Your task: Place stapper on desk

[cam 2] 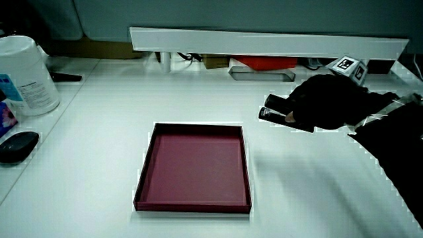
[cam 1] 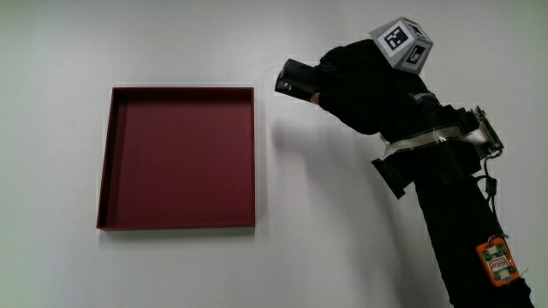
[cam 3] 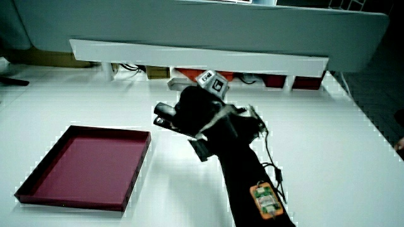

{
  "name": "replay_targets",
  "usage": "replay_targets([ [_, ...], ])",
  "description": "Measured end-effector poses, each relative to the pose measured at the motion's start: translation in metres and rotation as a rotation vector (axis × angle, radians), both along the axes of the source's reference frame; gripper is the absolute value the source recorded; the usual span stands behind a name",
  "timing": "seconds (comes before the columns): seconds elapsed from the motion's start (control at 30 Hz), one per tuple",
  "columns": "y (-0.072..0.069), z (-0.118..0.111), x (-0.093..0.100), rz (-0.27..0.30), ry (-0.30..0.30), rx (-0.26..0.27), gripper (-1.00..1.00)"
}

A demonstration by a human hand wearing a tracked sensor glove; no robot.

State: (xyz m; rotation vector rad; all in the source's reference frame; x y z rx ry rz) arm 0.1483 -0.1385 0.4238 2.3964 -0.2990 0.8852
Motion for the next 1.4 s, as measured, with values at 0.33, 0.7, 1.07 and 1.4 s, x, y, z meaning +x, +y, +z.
replay_targets([
  [0.33,0.0,0.042,0.029,0.082,0.055,-0.075,0.0],
  [0.7,0.01,0.073,0.04,0.101,0.087,-0.123,0.0],
  [1.07,0.016,0.091,0.051,0.135,0.066,-0.145,0.0],
  [1.4,0.022,0.08,0.056,0.113,0.071,-0.155,-0.58],
])
